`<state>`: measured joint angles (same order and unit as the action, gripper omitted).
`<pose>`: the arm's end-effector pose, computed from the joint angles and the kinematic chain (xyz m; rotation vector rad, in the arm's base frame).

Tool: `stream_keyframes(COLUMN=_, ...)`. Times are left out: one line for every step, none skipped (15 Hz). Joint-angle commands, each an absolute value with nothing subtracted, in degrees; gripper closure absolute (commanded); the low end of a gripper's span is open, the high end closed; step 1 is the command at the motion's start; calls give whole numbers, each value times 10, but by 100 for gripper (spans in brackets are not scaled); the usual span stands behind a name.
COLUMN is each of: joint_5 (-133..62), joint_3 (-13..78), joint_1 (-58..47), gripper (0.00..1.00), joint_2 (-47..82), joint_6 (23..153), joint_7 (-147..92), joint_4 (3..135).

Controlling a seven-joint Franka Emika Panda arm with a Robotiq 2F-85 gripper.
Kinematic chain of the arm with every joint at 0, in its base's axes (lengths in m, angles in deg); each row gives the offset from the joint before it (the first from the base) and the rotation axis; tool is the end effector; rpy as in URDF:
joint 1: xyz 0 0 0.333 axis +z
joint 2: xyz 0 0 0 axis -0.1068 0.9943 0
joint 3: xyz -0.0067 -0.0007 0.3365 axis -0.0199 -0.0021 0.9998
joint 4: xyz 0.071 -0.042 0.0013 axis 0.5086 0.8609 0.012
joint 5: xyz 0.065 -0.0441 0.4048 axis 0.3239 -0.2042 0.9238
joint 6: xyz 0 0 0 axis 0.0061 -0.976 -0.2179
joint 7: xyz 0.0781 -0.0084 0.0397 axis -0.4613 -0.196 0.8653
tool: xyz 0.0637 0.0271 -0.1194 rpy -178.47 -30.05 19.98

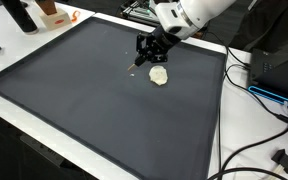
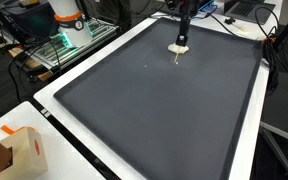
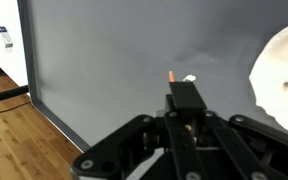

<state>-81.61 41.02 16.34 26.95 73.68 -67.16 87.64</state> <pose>0.5795 0.2278 0.2205 2.4513 0.3044 0.1907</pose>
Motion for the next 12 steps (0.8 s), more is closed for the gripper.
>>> stream_keyframes(joint_5=-847, joint_3=417, joint_1=171, gripper=97, joint_2=289, joint_6=719, joint_7=-694, joint_4=862)
stream_keyframes(joint_5=-852, joint_3=417, joint_1=172, gripper=97, joint_2=291, joint_6=718, joint_7=-697, joint_4=861)
stream_keyframes(joint_5=-855, joint_3=418, joint_1=174, gripper=97, joint_2=294, joint_6=716, joint_7=-699, joint_4=859)
stream_keyframes(joint_5=-859, joint_3=418, joint_1=176, gripper=97, joint_2=297, joint_6=713, joint_7=-701, joint_4=858)
stream_keyframes(joint_5=-865, joint_3=419, joint_1=178, gripper=97, joint_2=300, joint_6=710, joint_7=-704, joint_4=856)
stream_keyframes(joint_5=-869, joint_3=420, joint_1=179, gripper=97, joint_2=303, joint_6=707, joint_7=-706, joint_4=855)
stream_keyframes(joint_5=-875, joint_3=420, joint_1=181, gripper=97, joint_2=306, joint_6=703, joint_7=-709, joint_4=854)
stream_keyframes(joint_5=-881, joint_3=421, joint_1=183, gripper=97, joint_2=308, joint_6=700, joint_7=-712, joint_4=853)
stream_keyframes(joint_5=-884, joint_3=422, joint_1=185, gripper=97, joint_2=311, joint_6=695, joint_7=-712, joint_4=851)
stream_keyframes(joint_5=-889, joint_3=423, joint_1=186, gripper=97, joint_2=313, joint_6=691, joint_7=-713, joint_4=851)
stream_keyframes(joint_5=-892, joint_3=425, joint_1=187, gripper=97, joint_2=314, joint_6=688, joint_7=-715, joint_4=852)
stream_keyframes(joint_5=-895, joint_3=427, joint_1=187, gripper=97, joint_2=315, joint_6=686, joint_7=-716, joint_4=853)
